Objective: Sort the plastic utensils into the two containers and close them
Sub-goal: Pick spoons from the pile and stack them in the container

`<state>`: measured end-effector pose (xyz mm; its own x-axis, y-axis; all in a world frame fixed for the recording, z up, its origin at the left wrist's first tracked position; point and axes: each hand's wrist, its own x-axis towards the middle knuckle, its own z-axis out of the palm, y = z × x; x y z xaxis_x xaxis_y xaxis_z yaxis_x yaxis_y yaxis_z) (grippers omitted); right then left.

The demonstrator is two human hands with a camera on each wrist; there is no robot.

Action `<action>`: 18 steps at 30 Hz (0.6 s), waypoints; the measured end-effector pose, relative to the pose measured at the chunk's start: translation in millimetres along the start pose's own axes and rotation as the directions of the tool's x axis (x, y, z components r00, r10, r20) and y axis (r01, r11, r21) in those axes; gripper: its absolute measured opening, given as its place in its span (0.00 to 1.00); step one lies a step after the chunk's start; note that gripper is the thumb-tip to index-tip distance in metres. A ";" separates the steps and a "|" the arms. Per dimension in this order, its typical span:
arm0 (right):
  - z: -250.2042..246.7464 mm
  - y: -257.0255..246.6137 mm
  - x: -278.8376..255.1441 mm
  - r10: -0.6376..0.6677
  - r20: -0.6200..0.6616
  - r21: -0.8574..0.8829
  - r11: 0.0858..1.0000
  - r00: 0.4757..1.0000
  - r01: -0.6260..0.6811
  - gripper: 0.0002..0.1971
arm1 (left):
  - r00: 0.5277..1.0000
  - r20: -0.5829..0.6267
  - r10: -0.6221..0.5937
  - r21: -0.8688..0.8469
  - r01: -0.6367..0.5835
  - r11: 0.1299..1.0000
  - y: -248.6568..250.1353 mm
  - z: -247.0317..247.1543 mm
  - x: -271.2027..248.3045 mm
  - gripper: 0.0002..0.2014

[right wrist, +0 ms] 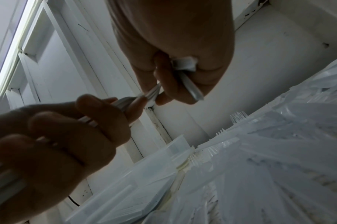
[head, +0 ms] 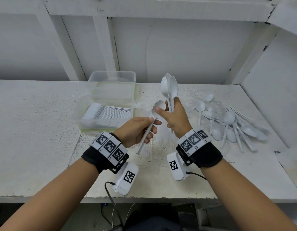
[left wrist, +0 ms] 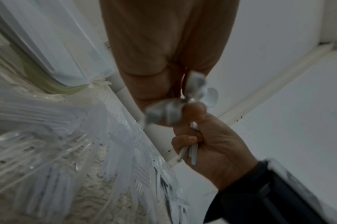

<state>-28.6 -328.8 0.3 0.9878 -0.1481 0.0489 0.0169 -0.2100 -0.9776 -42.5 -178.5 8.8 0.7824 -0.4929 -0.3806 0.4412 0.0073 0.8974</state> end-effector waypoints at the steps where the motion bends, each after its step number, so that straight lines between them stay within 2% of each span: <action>1: -0.4 0.1 0.0 0.005 0.009 0.008 1.000 1.000 -0.005 0.14 | 1.000 0.025 -0.016 -0.030 0.017 0.999 1.6 -0.9 -0.4 0.13; 5: -0.8 -1.5 -1.2 0.027 0.037 0.000 1.000 0.999 -0.027 0.13 | 0.993 0.079 -0.084 -0.128 0.094 0.987 8.0 -3.7 0.1 0.11; 9: 0.7 -3.8 -3.9 0.056 0.017 -0.010 0.998 0.998 -0.056 0.15 | 0.997 0.049 -0.067 -0.193 0.075 0.978 7.6 -1.4 1.3 0.09; 11: 1.5 -3.0 -5.2 0.096 0.003 -0.001 0.995 0.995 -0.096 0.15 | 0.999 -0.016 -0.034 -0.186 0.031 0.982 4.6 -0.2 2.9 0.08; 14: 1.7 0.5 -7.5 0.173 -0.006 0.050 0.984 0.985 -0.173 0.06 | 0.988 -0.152 0.029 -0.214 -0.062 0.975 -1.6 0.4 6.7 0.07; 15: 1.8 1.9 -9.4 0.175 -0.011 0.061 0.983 0.984 -0.174 0.03 | 0.981 -0.188 0.048 -0.228 -0.092 0.969 -3.2 0.5 7.9 0.06; 18: 5.1 7.0 -16.7 0.109 -0.025 0.040 0.993 0.994 -0.107 0.02 | 0.962 -0.258 0.088 -0.240 -0.152 0.959 -6.8 2.9 11.2 0.04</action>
<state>-44.2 -322.9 -8.4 0.9795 -0.1944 -0.0524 -0.0831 -0.1536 -0.9846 -38.0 -186.6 -0.9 0.9051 -0.2487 -0.3449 0.4094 0.2905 0.8649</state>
